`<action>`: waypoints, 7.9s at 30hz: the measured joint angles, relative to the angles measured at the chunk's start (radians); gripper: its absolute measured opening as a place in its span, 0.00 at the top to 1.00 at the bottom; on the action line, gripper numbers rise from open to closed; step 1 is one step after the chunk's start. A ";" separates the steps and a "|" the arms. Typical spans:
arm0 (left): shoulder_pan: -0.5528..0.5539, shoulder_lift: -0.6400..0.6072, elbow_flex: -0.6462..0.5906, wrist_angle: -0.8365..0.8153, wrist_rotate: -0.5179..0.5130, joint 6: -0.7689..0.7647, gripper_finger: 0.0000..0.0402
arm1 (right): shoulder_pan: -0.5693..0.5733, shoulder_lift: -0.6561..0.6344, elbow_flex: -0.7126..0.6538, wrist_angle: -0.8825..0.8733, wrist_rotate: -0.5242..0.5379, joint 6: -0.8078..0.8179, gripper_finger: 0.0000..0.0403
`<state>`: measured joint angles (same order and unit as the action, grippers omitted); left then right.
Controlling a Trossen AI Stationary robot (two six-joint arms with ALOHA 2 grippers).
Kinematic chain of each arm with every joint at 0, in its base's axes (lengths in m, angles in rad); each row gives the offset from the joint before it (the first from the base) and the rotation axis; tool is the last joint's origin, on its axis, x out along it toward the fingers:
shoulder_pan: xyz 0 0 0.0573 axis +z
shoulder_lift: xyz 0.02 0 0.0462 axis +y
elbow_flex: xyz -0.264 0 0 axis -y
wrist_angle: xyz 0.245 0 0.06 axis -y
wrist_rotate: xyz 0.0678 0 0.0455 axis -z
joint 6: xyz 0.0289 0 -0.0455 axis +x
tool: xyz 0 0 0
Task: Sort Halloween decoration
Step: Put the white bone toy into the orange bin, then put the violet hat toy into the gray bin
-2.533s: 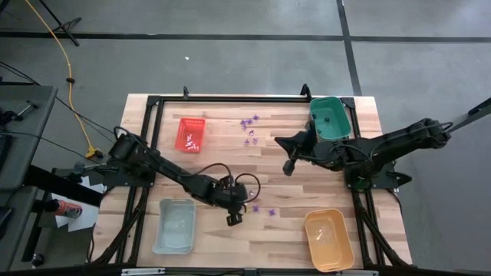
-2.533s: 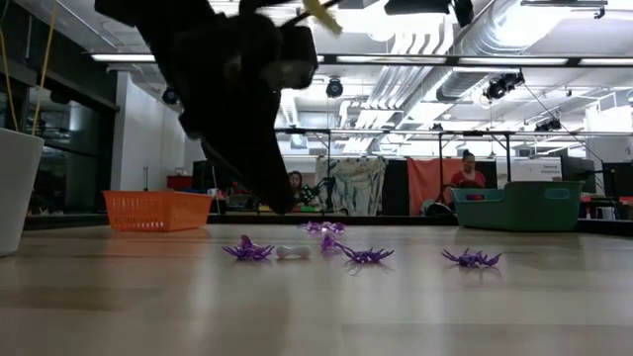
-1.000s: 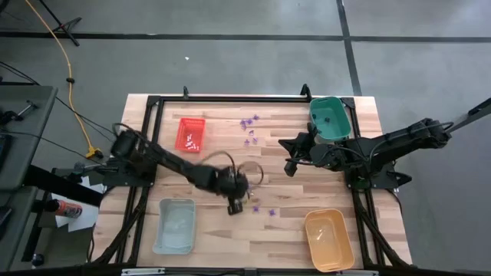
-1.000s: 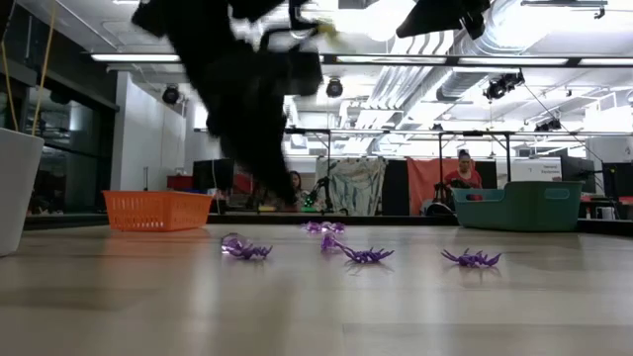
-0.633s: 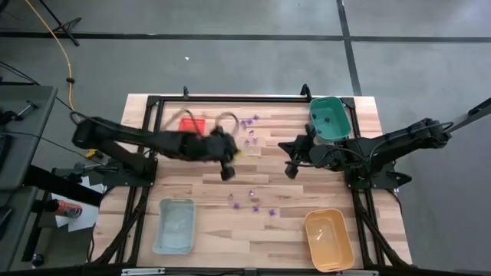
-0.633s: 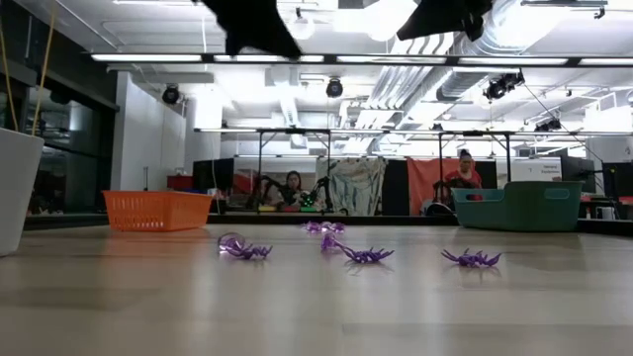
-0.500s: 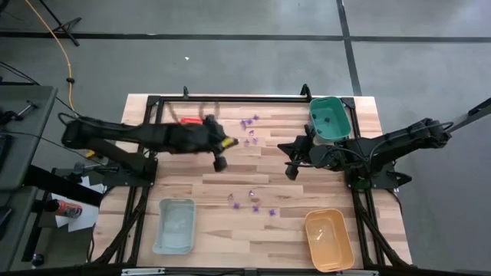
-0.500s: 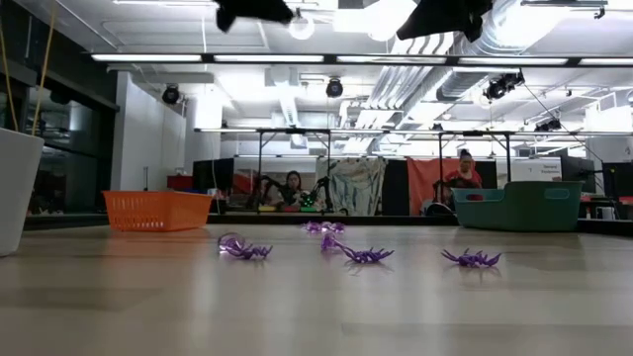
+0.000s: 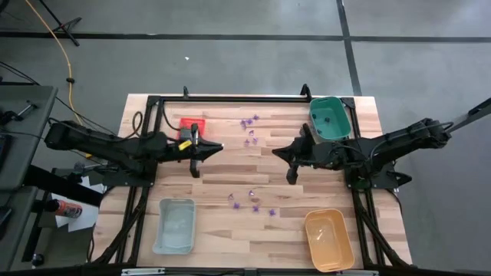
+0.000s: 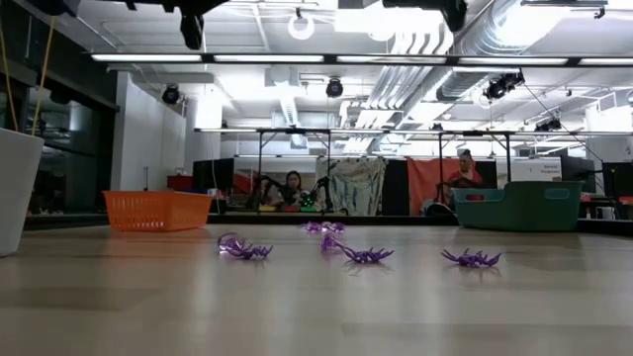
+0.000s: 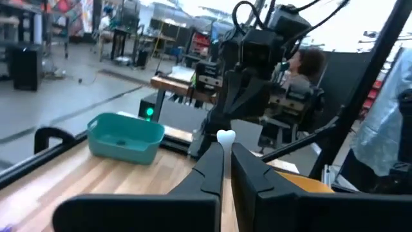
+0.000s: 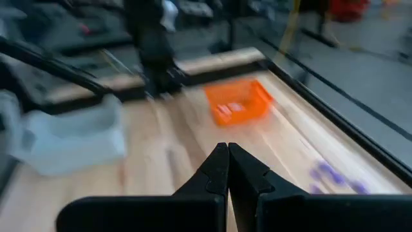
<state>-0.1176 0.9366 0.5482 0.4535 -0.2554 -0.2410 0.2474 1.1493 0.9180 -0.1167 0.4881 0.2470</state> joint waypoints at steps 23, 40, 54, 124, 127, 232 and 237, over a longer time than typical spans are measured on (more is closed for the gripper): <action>0.001 -0.050 -0.007 0.016 0.010 0.045 1.00 | -0.032 0.096 0.001 0.325 -0.156 -0.091 1.00; 0.389 -0.036 0.235 -0.927 -0.226 -0.218 1.00 | -0.085 0.095 0.001 0.303 -0.153 -0.046 1.00; 0.783 0.159 0.119 -1.084 0.105 -0.234 1.00 | -0.119 0.095 0.001 0.274 -0.156 0.017 1.00; 0.003 0.034 0.196 -0.191 0.127 0.039 1.00 | -0.117 0.059 0.000 0.420 -0.261 -0.137 1.00; -0.027 0.068 0.195 -0.143 0.086 0.069 1.00 | -0.118 0.039 0.000 0.405 -0.272 -0.143 1.00; -0.018 0.064 0.195 -0.090 0.009 -0.019 1.00 | -0.106 0.872 0.362 -0.206 -0.564 -0.561 0.99; -0.018 0.040 0.195 -0.088 -0.003 0.029 1.00 | -0.099 0.859 0.360 -0.221 -0.560 -0.513 0.99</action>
<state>-0.1360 0.9770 0.7429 0.3653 -0.2580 -0.2123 0.1485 2.0080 1.2783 -0.3374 -0.0716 -0.2656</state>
